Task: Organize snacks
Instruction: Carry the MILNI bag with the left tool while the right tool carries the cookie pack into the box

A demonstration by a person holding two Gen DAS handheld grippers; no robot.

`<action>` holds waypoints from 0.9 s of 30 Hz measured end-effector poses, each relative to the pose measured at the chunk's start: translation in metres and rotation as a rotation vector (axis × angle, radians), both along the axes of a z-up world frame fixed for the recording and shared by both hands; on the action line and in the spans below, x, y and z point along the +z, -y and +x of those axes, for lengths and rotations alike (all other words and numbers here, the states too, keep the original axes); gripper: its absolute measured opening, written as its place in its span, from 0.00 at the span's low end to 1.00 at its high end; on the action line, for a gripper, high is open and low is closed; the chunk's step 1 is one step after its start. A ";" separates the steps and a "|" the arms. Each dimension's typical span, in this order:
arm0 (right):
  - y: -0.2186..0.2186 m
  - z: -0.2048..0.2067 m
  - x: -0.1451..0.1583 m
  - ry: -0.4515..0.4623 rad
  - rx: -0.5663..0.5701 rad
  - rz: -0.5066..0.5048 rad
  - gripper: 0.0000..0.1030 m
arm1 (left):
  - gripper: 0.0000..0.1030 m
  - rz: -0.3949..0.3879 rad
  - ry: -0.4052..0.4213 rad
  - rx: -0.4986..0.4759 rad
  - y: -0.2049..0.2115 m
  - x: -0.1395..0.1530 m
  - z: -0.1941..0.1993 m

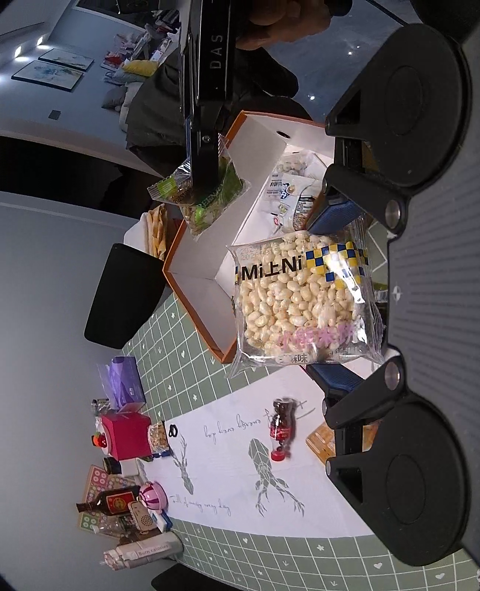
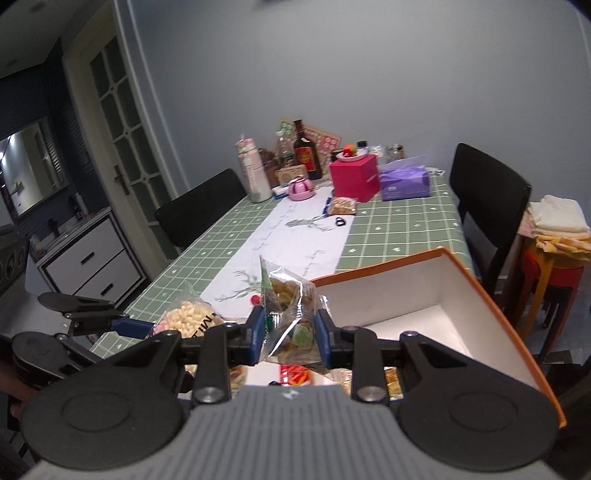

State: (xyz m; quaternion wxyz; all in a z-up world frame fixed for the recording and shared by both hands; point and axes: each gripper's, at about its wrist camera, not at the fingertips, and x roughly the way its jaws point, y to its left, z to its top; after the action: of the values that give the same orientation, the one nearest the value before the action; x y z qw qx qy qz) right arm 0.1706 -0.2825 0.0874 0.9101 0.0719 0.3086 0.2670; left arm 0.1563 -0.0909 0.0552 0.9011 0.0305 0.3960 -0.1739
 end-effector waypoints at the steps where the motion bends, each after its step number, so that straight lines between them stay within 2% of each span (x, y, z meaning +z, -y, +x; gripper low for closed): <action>1: 0.004 0.001 0.000 -0.003 -0.012 0.004 0.26 | 0.83 0.000 0.003 -0.006 0.005 0.001 0.003; 8: 0.036 0.012 -0.007 -0.026 -0.091 0.014 0.26 | 0.83 0.018 0.017 -0.060 0.045 0.000 0.020; 14: 0.061 0.021 -0.018 -0.060 -0.173 0.000 0.25 | 0.83 0.104 0.030 -0.096 0.075 -0.012 0.042; 21: 0.075 0.037 -0.043 -0.133 -0.233 -0.045 0.25 | 0.83 0.170 0.022 -0.125 0.101 -0.030 0.066; 27: 0.080 0.050 -0.062 -0.196 -0.267 -0.035 0.25 | 0.83 0.205 -0.003 -0.147 0.117 -0.047 0.082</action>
State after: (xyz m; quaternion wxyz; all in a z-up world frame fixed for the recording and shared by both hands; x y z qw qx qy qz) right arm 0.2204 -0.3623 0.0256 0.9041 0.1219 0.3883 0.1301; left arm 0.2386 -0.2081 0.0079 0.8774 0.1511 0.4100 -0.1982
